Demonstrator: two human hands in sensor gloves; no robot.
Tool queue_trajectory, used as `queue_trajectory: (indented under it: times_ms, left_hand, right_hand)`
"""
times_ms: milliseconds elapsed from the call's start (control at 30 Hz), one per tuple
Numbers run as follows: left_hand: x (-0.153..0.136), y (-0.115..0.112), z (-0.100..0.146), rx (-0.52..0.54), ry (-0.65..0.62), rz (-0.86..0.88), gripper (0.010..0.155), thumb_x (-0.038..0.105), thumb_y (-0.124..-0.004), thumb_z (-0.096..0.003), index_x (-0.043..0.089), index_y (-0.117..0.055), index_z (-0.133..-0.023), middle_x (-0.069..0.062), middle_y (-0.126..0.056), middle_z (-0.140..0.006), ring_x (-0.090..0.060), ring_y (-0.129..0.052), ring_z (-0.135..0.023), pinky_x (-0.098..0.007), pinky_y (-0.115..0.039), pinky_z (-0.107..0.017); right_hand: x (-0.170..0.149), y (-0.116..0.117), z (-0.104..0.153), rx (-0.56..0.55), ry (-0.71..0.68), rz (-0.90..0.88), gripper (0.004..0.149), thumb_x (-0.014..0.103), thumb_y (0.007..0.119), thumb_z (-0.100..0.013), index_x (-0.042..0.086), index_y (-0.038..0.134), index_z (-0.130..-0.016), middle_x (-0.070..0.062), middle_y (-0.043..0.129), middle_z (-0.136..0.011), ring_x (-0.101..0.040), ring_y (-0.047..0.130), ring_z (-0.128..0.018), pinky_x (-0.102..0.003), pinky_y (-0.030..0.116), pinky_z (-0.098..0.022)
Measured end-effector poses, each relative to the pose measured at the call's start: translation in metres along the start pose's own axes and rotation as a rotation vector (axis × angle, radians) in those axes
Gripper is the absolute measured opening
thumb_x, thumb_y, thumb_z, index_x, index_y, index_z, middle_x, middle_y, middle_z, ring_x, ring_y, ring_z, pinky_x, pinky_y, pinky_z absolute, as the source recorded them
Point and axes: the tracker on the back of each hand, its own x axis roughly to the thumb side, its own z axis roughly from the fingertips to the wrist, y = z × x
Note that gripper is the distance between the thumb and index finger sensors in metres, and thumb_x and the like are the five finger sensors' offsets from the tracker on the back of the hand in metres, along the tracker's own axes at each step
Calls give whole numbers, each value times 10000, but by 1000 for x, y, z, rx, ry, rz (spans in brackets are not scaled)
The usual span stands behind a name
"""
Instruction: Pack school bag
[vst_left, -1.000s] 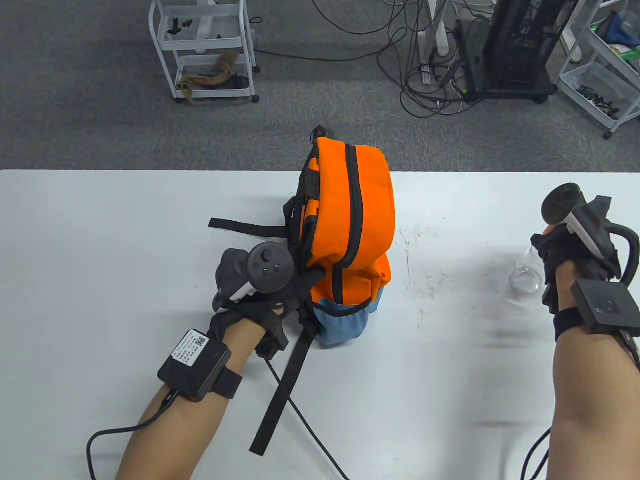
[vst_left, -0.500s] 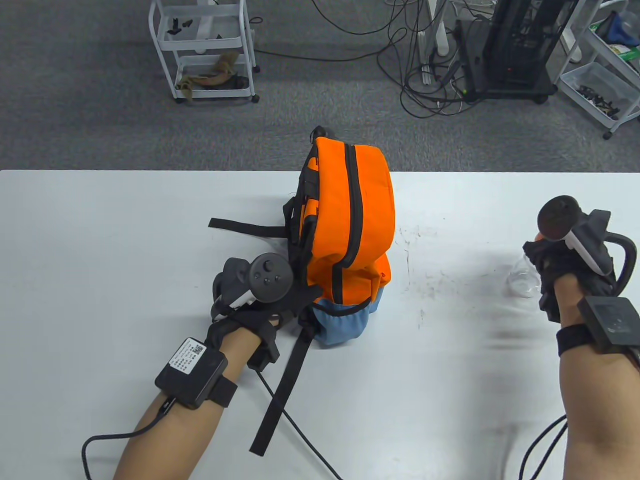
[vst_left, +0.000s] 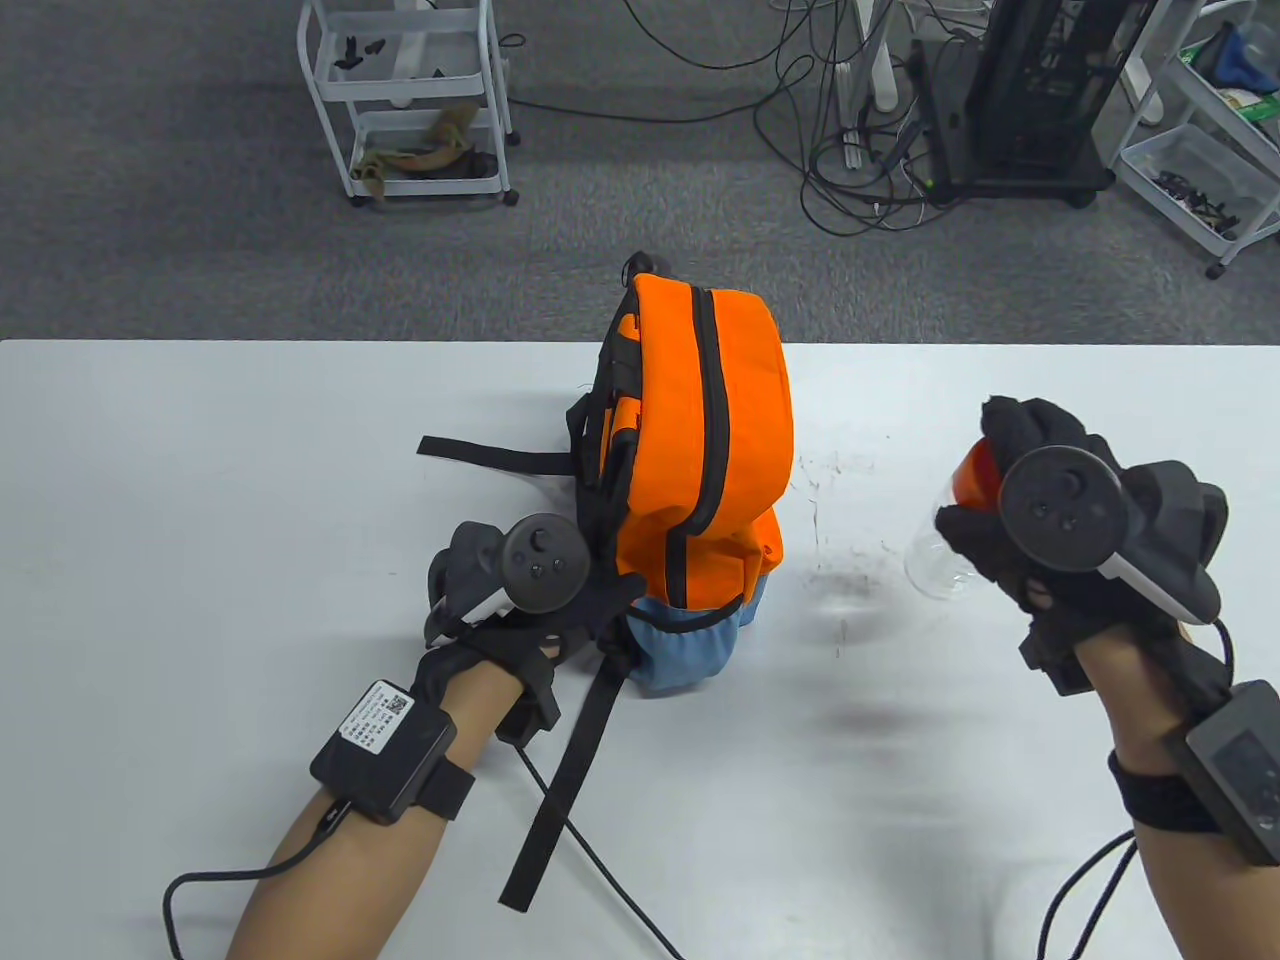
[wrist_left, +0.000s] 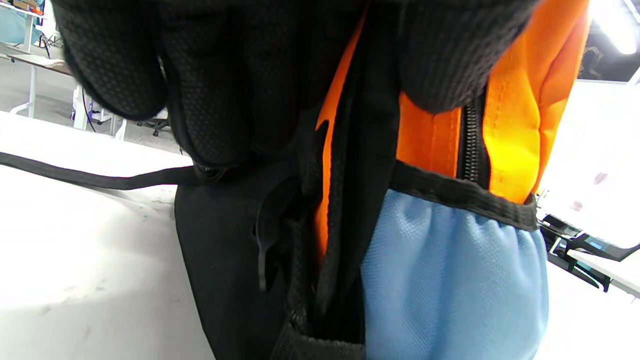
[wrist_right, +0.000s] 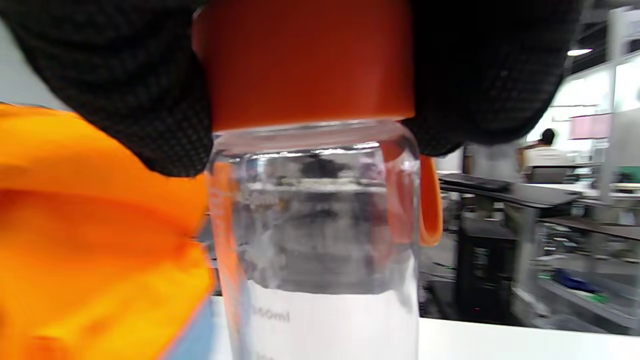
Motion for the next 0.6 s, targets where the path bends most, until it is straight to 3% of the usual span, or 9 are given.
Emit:
queue_trajectory:
  times_ms: [200,233,367,433,467,500,533,567,600]
  left_hand:
    - [0,-1,0,0,10,7,766,566,-810,-581,17,-727,-1109,-258,-950,-1032,-487,-1009,-834,-737,-758,-631]
    - [1,-1,0,1,12,8,763,564,-810,-582,19,-726,-1109,-257,-948,-1033,-489,-1009,-832,-737,-758,-632]
    - [2,-1,0,4,16,14,760,558,-815,-581,14,-729,-1106,-254,-959,-1022,-485,-1014,-826,-735,-760,-630]
    - [4,1,1,-6,38,-5,730,561,-823,-576,21,-787,-1066,-199,-1039,-896,-443,-1056,-743,-720,-776,-617]
    - [7,6,3,-57,75,-43,689,569,-822,-574,18,-874,-984,-164,-1082,-752,-400,-1087,-607,-706,-815,-564]
    - [12,11,5,-189,116,-113,641,579,-792,-586,39,-930,-903,-134,-1093,-638,-362,-1090,-508,-693,-835,-528]
    - [19,18,11,-281,127,-182,612,590,-774,-595,76,-924,-891,-94,-1078,-622,-328,-1081,-510,-671,-837,-550]
    - [24,22,16,-269,108,-216,570,585,-772,-603,109,-926,-875,-63,-1072,-606,-301,-1080,-508,-655,-843,-566]
    - [31,28,22,-171,26,-239,538,560,-791,-599,113,-938,-862,-61,-1080,-590,-295,-1089,-491,-651,-856,-551]
  right_hand:
    - [65,-27,11,76,-250,-142,1084,859,782,-523,-36,610,-1110,-374,710,-1087,-643,948,-668,-594,948,-410]
    - [76,-29,11,88,-293,-171,938,475,997,-428,-35,608,-1111,-376,708,-1088,-641,951,-668,-592,950,-410]
    - [108,-21,3,113,-377,-267,935,466,994,-432,-32,595,-1115,-368,698,-1097,-641,954,-685,-594,957,-424]
    - [118,-11,-3,100,-388,-268,936,460,990,-433,-31,582,-1118,-363,687,-1105,-641,951,-697,-593,959,-437]
    - [122,-4,-7,83,-394,-264,939,455,989,-431,-25,571,-1121,-355,679,-1112,-642,945,-710,-596,958,-447]
    - [125,4,-11,50,-416,-248,949,450,985,-434,-28,549,-1128,-352,664,-1120,-644,936,-720,-599,953,-458]
    - [126,10,-14,5,-418,-224,947,450,975,-439,-25,537,-1132,-357,654,-1121,-648,933,-720,-599,953,-458]
    - [126,13,-14,-10,-412,-225,938,456,966,-441,-10,540,-1134,-355,659,-1120,-643,941,-711,-596,958,-451]
    - [128,14,-15,2,-425,-245,927,445,970,-444,2,543,-1137,-358,650,-1125,-653,933,-715,-601,954,-455]
